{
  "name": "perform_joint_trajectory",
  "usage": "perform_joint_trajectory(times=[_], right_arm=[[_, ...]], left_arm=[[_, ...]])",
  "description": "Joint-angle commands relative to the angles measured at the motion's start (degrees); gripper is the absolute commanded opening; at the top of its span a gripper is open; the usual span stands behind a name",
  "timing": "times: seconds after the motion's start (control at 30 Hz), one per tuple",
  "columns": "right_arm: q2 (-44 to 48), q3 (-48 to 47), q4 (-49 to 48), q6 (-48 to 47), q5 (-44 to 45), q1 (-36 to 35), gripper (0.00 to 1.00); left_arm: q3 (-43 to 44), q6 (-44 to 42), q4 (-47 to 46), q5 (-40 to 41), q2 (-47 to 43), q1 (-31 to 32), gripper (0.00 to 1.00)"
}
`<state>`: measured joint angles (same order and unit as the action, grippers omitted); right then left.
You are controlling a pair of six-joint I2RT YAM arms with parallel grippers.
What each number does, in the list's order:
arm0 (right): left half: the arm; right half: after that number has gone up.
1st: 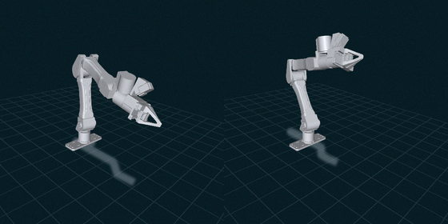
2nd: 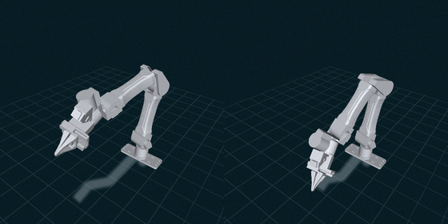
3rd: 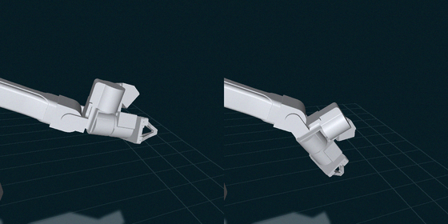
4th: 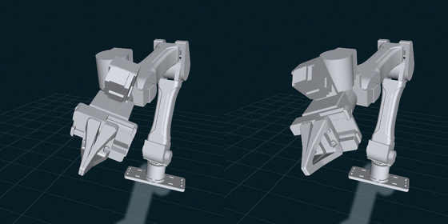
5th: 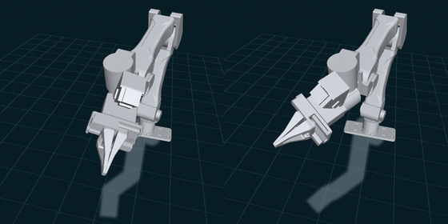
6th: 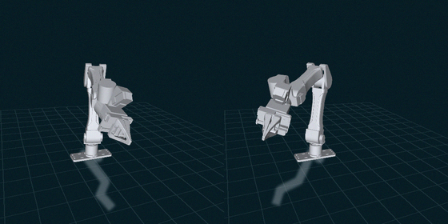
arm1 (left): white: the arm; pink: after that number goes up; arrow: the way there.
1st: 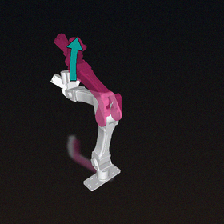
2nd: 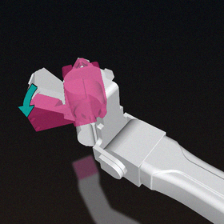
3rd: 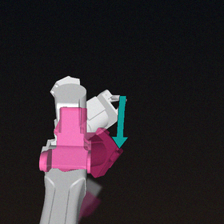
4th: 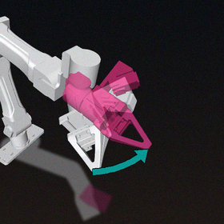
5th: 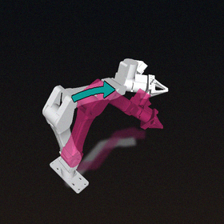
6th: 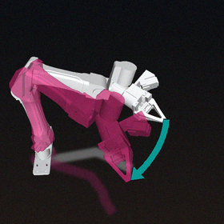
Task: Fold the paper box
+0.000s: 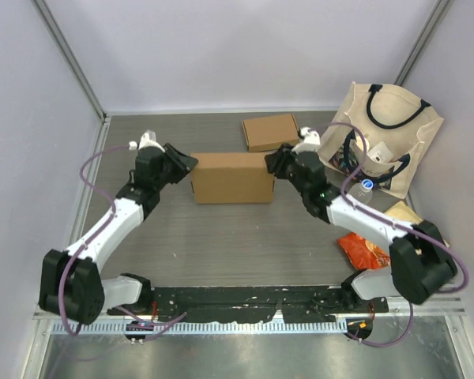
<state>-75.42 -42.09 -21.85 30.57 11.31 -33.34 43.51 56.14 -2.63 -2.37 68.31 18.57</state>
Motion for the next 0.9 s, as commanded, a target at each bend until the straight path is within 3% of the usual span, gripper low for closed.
perform_joint_trajectory(times=[0.0,0.1,0.2,0.37,0.5,0.7,0.73,0.83,0.87], right_arm=[[-10.17,-18.27,2.69,-2.35,-30.11,-4.28,0.26],[-14.91,-26.36,4.62,-5.25,-30.91,-3.57,0.26],[-17.82,-27.53,3.75,-9.10,-31.70,-3.39,0.27],[-17.40,-12.78,-9.59,-13.86,-30.74,-3.57,0.27],[-14.50,-4.07,-11.55,-17.55,-23.82,-7.68,0.29],[-9.58,8.32,-13.13,-16.25,-16.06,-13.23,0.37],[-9.49,10.08,-12.96,-15.20,-15.27,-13.41,0.39],[-7.82,11.15,-7.97,-11.68,-13.43,-13.42,0.47],[-6.95,10.45,-1.16,-8.28,-12.12,-13.33,0.51]], left_arm=[[15.71,-3.84,-2.13,-26.80,7.43,3.23,0.25],[22.22,-4.90,-1.06,-28.39,11.31,2.79,0.25],[21.02,-7.17,-1.75,-25.93,11.23,2.70,0.25],[5.82,-6.49,-11.06,-27.50,11.40,2.17,0.21],[-6.03,-6.48,-15.82,-24.28,6.58,4.19,0.22],[-18.08,-7.62,-15.21,-19.08,-1.76,6.13,0.37],[-19.32,-7.36,-15.21,-18.90,-2.65,6.13,0.43],[-21.36,-7.45,-10.75,-17.50,-8.16,6.13,0.60],[-21.01,-8.06,-4.98,-17.06,-10.20,6.22,0.63]])
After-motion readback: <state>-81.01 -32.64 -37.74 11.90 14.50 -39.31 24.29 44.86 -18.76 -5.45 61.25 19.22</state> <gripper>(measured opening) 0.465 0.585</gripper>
